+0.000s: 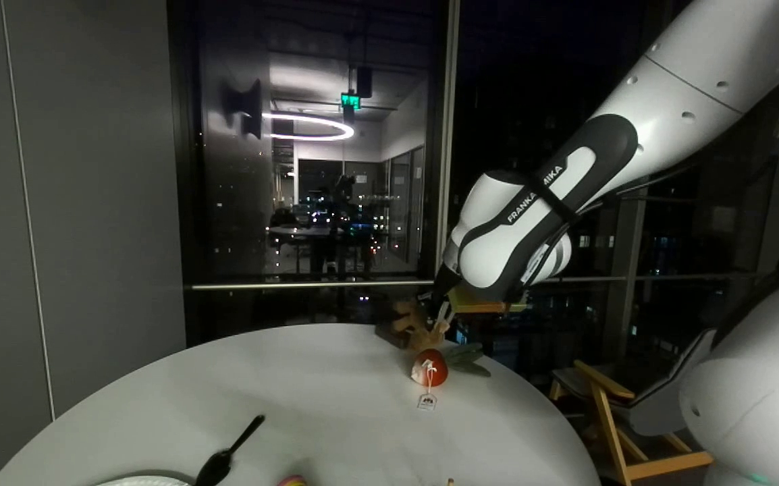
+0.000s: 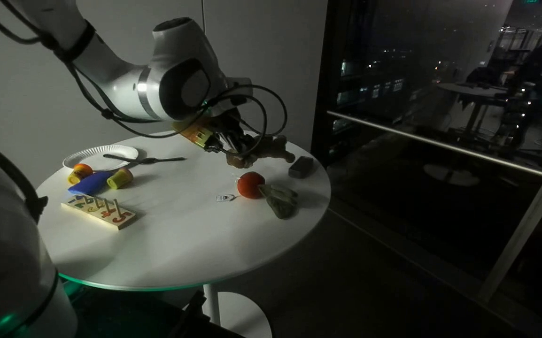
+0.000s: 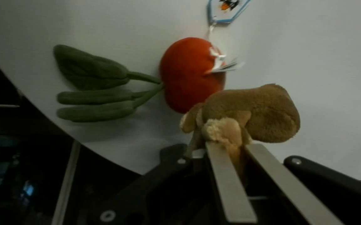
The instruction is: Move most of the things on the table to the right side
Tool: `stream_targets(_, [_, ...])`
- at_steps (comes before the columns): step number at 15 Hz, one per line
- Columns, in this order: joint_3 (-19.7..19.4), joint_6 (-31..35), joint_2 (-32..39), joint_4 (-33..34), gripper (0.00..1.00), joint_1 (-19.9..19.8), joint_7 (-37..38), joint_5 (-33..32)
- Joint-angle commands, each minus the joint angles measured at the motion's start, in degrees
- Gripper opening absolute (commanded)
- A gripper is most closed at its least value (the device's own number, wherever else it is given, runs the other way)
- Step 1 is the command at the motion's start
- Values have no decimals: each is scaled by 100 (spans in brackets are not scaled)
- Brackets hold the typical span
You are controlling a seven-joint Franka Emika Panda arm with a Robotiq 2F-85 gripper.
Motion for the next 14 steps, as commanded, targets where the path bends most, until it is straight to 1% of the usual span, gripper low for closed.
stream_targets(1, [1016, -12, -237, 3, 36, -1337, 1297, -854])
stream_targets(2, [1194, -73, -282, 9, 38, -1522, 1524, -970])
stream_targets(3, [1283, -87, -289, 18, 44, -1567, 1629, -971])
stream_targets(4, [1408, -102, -311, 24, 52, -1640, 1745, -988])
stream_targets(5, [1465, -98, -308, 27, 59, -1616, 1769, -935])
stream_targets(6, [1579, -96, -346, 29, 69, -1665, 1851, -947])
stream_targets(7, [1668, -116, -399, 31, 75, -1669, 1906, -956])
stream_targets(8, [1741, -117, -439, 35, 82, -1662, 1935, -963])
stream_targets(9, [1768, -110, -483, 39, 91, -1568, 1888, -942])
stream_targets(10, [1709, -45, -460, 45, 98, -1385, 1719, -877])
stream_targets(11, [1493, 62, -364, 51, 100, -981, 1395, -718])
stream_targets(12, [1298, 126, -282, 58, 100, -564, 1079, -618])
stream_targets(14, [1163, -17, -237, 63, 100, 120, 835, -464])
